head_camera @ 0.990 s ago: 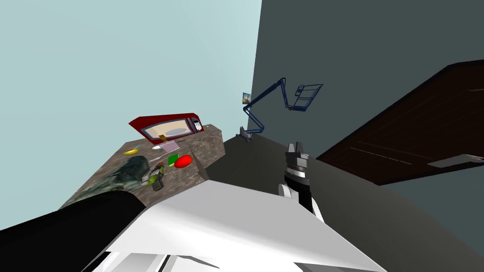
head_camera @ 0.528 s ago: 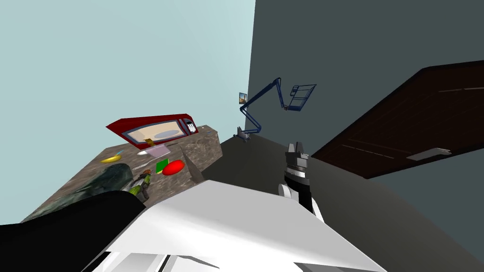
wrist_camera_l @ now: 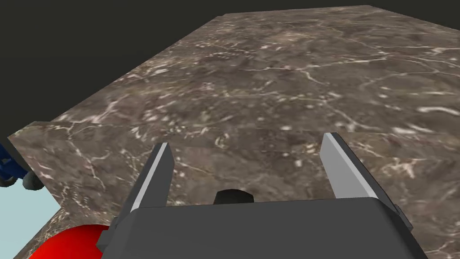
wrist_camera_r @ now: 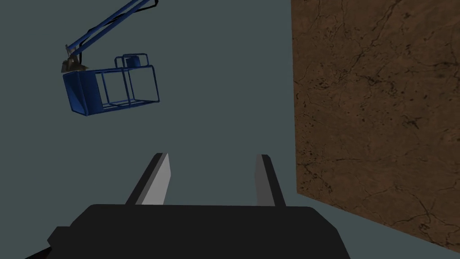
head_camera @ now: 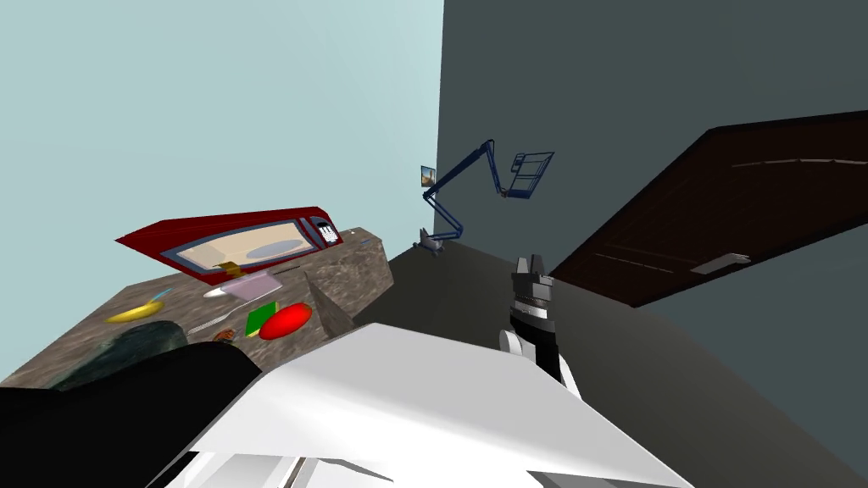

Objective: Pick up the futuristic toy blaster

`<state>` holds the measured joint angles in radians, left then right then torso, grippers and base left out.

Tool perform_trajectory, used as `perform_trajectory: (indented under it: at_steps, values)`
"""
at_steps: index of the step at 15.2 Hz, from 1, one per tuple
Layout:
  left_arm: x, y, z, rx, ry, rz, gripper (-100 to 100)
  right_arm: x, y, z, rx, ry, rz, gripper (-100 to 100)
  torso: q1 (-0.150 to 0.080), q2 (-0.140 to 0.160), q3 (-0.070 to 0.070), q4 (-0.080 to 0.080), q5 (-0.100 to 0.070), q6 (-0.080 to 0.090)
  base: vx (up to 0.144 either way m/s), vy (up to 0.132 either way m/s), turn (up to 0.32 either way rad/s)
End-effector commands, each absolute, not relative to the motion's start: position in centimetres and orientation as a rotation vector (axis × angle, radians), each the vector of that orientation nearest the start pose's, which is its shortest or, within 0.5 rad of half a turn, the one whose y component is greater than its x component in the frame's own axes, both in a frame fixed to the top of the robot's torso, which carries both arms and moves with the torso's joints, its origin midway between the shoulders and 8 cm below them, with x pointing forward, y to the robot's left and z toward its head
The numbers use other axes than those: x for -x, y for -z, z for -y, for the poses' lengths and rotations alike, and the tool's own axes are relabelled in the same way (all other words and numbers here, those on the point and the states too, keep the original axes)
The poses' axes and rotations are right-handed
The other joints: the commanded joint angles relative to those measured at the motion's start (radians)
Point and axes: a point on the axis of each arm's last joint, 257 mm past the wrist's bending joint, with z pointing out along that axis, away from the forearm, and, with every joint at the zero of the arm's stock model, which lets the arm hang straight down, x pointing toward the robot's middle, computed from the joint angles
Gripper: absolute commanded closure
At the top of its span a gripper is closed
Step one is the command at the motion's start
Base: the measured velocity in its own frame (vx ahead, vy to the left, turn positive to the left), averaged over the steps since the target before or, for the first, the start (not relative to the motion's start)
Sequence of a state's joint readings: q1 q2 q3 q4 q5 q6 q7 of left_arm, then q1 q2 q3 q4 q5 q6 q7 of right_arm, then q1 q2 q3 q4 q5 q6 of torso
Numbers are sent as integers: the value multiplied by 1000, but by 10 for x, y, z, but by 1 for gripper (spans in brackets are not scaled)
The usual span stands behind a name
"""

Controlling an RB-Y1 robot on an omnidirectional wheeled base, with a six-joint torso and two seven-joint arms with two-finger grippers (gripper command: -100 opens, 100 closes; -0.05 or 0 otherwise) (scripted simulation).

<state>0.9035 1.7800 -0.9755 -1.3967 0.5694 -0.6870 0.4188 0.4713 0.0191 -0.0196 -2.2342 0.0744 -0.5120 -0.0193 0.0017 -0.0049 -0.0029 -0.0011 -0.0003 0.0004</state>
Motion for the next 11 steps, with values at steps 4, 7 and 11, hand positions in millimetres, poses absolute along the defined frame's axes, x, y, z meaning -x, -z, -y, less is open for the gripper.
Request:
perform_trajectory:
  at_steps: [4, 7, 11]
  values:
    - [119, 304, -629, 1647, 46, -2684, -100, -353, -15, 277, -637, -1263, -640, 0, 3, -2, -1, 0, -1, 2, 119, 69, -130]
    - [119, 304, -629, 1647, 46, -2684, -100, -353, -15, 277, -637, -1263, -640, 0, 5, -3, -2, 0, -2, 4, 64, 53, -49]
    - [133, 274, -662, 1650, -111, -2694, -100, -353, -15, 277, -637, -1263, -640, 0, 8, -4, -2, -1, -4, 6, 80, 90, -116]
